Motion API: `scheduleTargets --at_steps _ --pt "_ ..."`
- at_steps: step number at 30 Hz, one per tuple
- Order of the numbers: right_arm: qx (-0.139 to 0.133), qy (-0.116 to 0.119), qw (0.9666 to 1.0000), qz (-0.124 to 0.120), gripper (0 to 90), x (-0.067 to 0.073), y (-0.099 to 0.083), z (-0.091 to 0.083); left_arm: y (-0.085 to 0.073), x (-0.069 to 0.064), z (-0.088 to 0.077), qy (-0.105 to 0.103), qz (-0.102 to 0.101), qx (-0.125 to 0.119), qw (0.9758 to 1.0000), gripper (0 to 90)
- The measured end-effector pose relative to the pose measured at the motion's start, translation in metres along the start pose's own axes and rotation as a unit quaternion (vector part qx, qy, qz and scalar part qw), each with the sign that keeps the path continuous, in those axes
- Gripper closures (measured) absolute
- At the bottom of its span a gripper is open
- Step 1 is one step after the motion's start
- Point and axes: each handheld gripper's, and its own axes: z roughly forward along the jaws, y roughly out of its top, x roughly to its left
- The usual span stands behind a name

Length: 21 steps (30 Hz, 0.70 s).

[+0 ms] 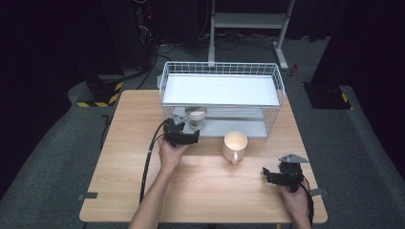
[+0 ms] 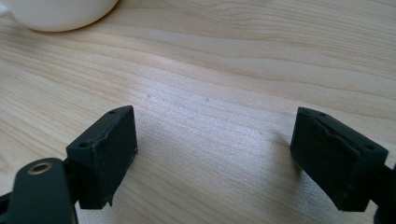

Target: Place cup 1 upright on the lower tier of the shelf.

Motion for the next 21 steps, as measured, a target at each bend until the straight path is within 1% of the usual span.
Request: scheduleTargets --at_steps 1,2,5,10,11,14,16,18,20,21 --pt "0.0 0.0 1.0 0.0 14.7 0.0 0.0 0.0 0.0 0.0 0.0 0.0 0.0 0.0 1.0 10.5" --pt "0.0 0.0 1.0 0.0 14.7 0.0 0.0 0.0 -0.001 0.0 -0.001 0.001 0.004 0.003 1.0 10.5" --pt "0.0 0.0 1.0 0.0 14.7 0.0 0.0 0.0 -0.005 -0.001 -0.005 -0.002 0.0 0.0 1.0 10.9" --pt "0.0 0.0 1.0 0.0 14.7 0.0 0.0 0.0 -0.008 0.0 -0.009 -0.006 0.0 -0.002 1.0 10.9" --pt "0.0 0.0 1.0 0.0 14.7 0.0 0.0 0.0 -0.009 0.001 -0.011 -0.008 -0.004 -0.001 1.0 10.9" --pt "0.0 0.0 1.0 0.0 14.7 0.0 0.0 0.0 -0.011 0.002 -0.013 -0.009 -0.004 -0.001 1.0 10.9" --pt "0.0 0.0 1.0 0.0 14.7 0.0 0.0 0.0 -0.013 0.002 -0.016 -0.01 -0.01 0.0 0.9999 11.0" --pt "0.0 0.0 1.0 0.0 14.8 0.0 0.0 0.0 -0.014 0.002 -0.017 -0.01 -0.008 0.0 0.9999 11.1" --pt "0.0 0.0 1.0 0.0 14.7 0.0 0.0 0.0 -0.014 0.001 -0.02 -0.008 0.0 0.004 1.0 11.1" --pt "0.0 0.0 1.0 0.0 14.7 0.0 0.0 0.0 -0.014 0.0 -0.021 -0.007 0.0 0.001 1.0 11.1"
